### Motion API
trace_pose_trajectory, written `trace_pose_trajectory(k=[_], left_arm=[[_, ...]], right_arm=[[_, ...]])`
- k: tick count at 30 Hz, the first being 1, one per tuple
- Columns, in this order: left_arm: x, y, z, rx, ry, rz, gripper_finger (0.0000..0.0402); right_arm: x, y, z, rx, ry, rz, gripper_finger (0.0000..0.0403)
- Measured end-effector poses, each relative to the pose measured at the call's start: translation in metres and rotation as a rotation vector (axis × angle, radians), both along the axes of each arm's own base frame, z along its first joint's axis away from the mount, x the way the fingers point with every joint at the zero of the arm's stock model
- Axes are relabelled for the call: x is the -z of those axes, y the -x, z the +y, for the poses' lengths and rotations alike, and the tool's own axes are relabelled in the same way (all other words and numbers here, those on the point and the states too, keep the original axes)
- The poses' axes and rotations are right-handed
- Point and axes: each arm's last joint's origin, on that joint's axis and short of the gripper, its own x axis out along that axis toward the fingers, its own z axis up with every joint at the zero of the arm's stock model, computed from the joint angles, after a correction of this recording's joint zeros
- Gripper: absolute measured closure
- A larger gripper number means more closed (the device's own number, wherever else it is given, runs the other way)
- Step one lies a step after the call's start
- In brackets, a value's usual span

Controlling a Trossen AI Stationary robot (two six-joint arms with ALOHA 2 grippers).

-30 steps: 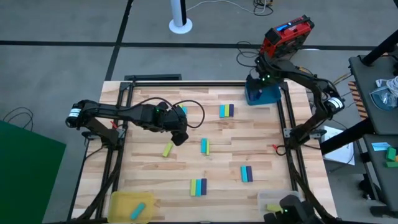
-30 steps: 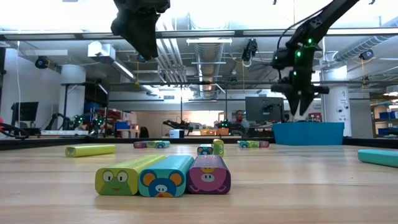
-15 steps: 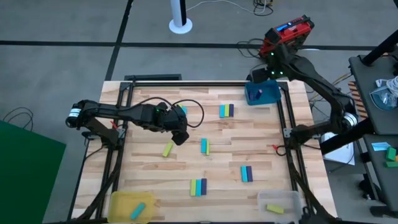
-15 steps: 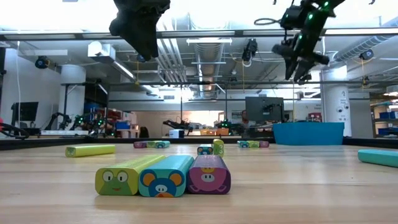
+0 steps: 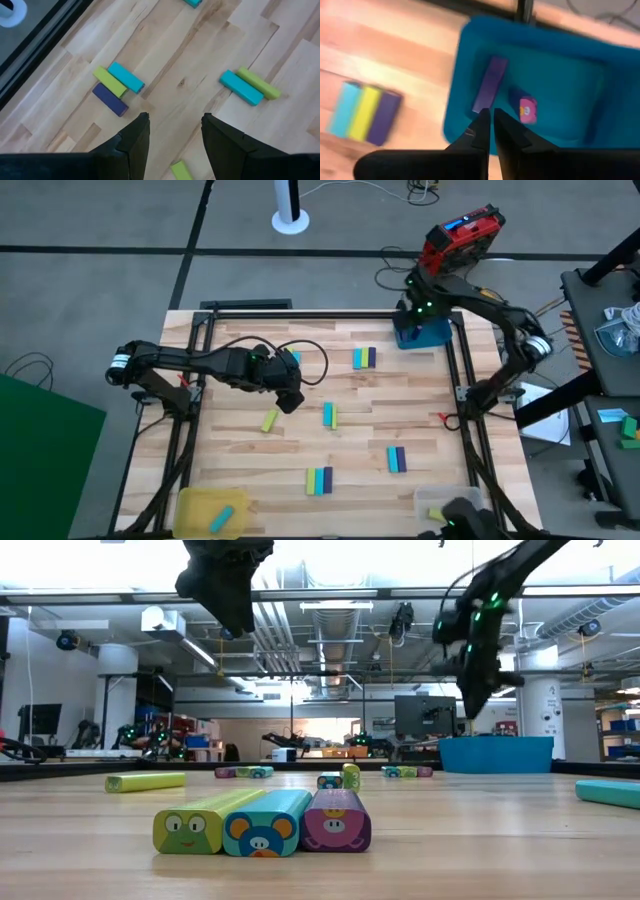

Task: Sort blocks
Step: Put the violet block into the blue bin, then put the green block into the transparent bin

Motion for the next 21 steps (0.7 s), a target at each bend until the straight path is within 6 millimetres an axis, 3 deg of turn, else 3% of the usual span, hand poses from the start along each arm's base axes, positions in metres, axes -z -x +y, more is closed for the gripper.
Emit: trace_pose_trajectory(k=[4, 8, 14, 21], left_arm=[[0.000, 0.000, 0.000, -0.001, 0.000, 0.000, 0.0244], [0.000, 0.000, 0.000, -0.001, 0.000, 0.001, 0.0244], [0.000, 0.000, 0.000, -0.001, 0.000, 0.004, 0.0244], [0.000, 0.000, 0.000, -0.003, 0.001, 0.003, 0.0244]], right_arm=[[0.028, -0.005, -0.009, -0.001, -0.079, 0.077, 0.0390], [0.036, -0.003, -0.011, 0.013, -0.074, 0.177, 0.0390], [0.021, 0.005, -0.010, 0.012, 0.046, 0.285, 0.0390], [-0.005, 0.013, 0.000, 0.021, 0.114, 0.245, 0.0390]])
